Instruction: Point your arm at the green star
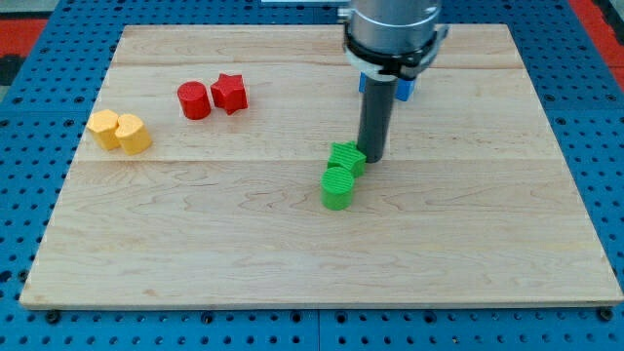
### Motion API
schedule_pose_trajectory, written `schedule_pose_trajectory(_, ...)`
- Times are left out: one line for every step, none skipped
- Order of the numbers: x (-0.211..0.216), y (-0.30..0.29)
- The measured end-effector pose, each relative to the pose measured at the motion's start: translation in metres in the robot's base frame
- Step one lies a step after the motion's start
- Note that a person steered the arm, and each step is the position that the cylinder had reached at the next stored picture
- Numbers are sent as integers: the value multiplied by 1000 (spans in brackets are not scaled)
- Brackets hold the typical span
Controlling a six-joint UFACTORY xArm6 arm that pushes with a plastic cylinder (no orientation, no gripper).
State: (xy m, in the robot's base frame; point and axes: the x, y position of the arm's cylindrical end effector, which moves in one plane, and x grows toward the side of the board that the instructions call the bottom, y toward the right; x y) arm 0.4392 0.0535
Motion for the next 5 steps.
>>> schedule_pose_trajectory(-2, -25)
schedule_pose_trajectory(-8, -29)
schedule_pose_trajectory(-55, -65)
schedule_pose_trajectory(-18, -122)
schedule_pose_trajectory(7, -98)
